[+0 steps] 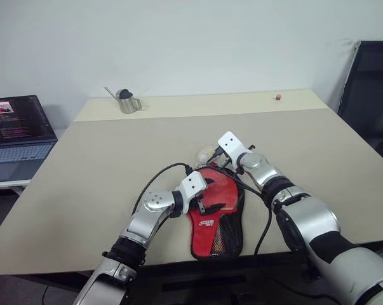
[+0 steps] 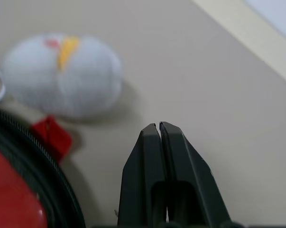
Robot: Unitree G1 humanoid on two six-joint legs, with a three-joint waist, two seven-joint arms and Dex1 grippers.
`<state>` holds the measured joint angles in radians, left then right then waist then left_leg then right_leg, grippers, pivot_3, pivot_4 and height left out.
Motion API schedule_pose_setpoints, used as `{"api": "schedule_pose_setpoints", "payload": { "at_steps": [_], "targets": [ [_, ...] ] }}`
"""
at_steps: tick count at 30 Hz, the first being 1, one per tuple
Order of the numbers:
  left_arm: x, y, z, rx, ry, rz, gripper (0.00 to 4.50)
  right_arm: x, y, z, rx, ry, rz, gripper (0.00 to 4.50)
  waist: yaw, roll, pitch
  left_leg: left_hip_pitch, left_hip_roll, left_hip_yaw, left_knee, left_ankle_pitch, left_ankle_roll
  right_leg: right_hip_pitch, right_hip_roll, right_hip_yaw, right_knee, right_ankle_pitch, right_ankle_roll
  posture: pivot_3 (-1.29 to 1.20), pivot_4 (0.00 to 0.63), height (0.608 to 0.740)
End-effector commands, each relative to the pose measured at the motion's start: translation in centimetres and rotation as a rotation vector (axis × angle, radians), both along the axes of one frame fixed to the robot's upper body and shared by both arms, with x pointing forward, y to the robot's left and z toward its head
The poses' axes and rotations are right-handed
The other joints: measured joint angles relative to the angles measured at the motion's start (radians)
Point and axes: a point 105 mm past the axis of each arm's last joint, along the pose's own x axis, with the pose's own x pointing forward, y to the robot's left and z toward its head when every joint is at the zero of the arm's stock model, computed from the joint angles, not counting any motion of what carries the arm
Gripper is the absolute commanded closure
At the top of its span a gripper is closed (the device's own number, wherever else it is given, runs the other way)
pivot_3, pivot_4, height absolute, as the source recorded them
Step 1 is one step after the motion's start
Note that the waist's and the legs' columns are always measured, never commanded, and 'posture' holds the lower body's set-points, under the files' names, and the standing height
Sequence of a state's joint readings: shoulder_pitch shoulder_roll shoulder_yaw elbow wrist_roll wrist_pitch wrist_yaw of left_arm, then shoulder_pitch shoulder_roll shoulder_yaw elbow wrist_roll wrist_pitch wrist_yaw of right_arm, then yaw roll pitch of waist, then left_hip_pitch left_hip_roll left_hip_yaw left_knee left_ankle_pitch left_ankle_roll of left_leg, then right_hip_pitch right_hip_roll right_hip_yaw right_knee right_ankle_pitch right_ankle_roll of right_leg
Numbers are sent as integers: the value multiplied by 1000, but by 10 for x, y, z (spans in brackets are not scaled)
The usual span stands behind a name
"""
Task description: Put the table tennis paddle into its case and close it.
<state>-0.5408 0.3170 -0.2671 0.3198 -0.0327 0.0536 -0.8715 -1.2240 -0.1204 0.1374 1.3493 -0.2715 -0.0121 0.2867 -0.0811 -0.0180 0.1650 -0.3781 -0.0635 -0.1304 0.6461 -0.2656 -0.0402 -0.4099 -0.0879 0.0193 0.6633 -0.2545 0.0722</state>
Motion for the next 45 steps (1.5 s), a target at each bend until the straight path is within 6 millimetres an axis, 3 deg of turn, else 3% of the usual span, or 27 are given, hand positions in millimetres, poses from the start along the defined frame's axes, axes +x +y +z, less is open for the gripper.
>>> {"api": "schedule_pose_setpoints", "payload": {
  "at_steps": [1, 7, 9, 18, 24, 37, 40, 45],
  "targets": [
    [-1, -1, -13, 20, 42, 2, 0, 0, 3, 10, 75, -3, 39, 4476, 0, 0, 0, 0, 0, 0, 0, 0, 0, 0, 0, 0, 0, 0, 0, 0, 150, 740],
    [-2, -2, -15, 19, 46, -4, 0, -1, 12, 25, 381, 65, 41, 4476, 0, 0, 0, 1, 0, 0, 0, 0, 0, 1, 0, 0, 0, 0, 0, 0, 150, 740],
    [-2, -2, -15, 18, 47, -6, 0, -1, 12, 29, 421, 64, 35, 4104, 1, 1, -1, 2, 0, -1, 0, 0, 1, 2, 0, 0, 0, 0, 0, 0, 150, 740],
    [-3, -1, -15, 19, 47, -2, 0, -2, 21, 21, 501, 126, -4, 1032, 1, 1, -1, 3, 0, 0, 0, -1, 3, 3, 0, 0, 0, 0, 0, 0, 150, 740],
    [-4, 2, -16, 24, 46, 7, 0, -4, 36, 24, 597, 161, -16, 1032, 0, 1, -1, 3, 0, 0, 0, -1, 3, 3, 0, 0, 0, 0, 0, 0, 150, 740],
    [-5, 10, -19, 47, 34, 42, 0, -13, 66, 7, 448, 163, -10, 1032, -1, 2, -1, 4, 0, 0, 0, -2, 3, 3, 0, 1, 0, 0, 0, 0, 150, 740],
    [-5, 12, -19, 48, 34, 53, 0, -13, 67, 7, 424, 145, -6, 1642, -1, 2, -1, 4, 1, 0, 0, -2, 3, 3, 0, 1, 0, 0, 0, 0, 150, 740],
    [-7, 12, -25, 52, 46, 56, 0, -13, 68, 8, 429, 140, -12, 3367, -2, 2, -1, 5, 1, 0, -1, -2, 3, 3, 1, 1, 1, 0, 0, 0, 150, 740]
  ]
}}
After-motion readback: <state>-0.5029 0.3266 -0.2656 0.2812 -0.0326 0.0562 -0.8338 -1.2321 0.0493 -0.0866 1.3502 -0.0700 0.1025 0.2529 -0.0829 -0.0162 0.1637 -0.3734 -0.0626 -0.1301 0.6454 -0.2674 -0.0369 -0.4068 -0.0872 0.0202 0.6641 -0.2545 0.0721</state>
